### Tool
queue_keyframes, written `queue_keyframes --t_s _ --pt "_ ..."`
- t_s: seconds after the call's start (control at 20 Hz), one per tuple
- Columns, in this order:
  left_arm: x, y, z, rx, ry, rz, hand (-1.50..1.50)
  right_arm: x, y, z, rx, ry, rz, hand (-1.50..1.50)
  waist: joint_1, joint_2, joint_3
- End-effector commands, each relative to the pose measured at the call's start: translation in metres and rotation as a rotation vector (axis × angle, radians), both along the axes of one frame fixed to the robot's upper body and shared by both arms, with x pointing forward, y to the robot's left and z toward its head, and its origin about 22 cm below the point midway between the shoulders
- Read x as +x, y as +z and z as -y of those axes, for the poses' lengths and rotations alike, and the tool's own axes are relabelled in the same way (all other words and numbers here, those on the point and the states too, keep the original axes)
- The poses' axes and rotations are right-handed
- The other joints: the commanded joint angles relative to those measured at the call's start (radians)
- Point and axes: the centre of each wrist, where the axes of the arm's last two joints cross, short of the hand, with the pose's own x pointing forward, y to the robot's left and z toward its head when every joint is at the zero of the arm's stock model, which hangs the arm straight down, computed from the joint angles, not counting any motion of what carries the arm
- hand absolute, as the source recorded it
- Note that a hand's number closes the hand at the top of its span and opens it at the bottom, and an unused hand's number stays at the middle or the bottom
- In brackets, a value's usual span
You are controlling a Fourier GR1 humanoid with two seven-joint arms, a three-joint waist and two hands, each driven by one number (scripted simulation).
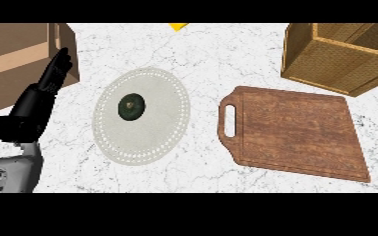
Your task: Pick the cupcake from the cutting board and place it in the basket
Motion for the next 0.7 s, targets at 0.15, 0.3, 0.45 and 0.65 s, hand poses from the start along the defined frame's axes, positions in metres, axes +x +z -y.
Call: queue_keyframes --t_s 0.15,0.3,0.45,0.65 --pt "0.002 -0.001 0.010 -0.002 -0.038 -0.006 0.00 -0.022 0.060 0.056 0.193 -0.163 0.501 1.50 0.021 -0.008 -0.001" --pt "0.005 0.004 0.008 0.008 -0.045 -0.005 0.00 -0.014 0.073 0.058 0.410 -0.100 0.670 1.50 0.038 -0.008 -0.002" --pt "0.002 -0.003 0.011 0.003 -0.043 -0.020 0.00 -0.024 0.104 0.072 0.566 -0.012 0.777 1.50 0.034 -0.014 -0.006" --pt "0.006 0.000 0.014 0.011 -0.061 -0.027 0.00 -0.024 0.150 0.076 0.569 0.051 0.827 1.50 0.063 -0.008 -0.008"
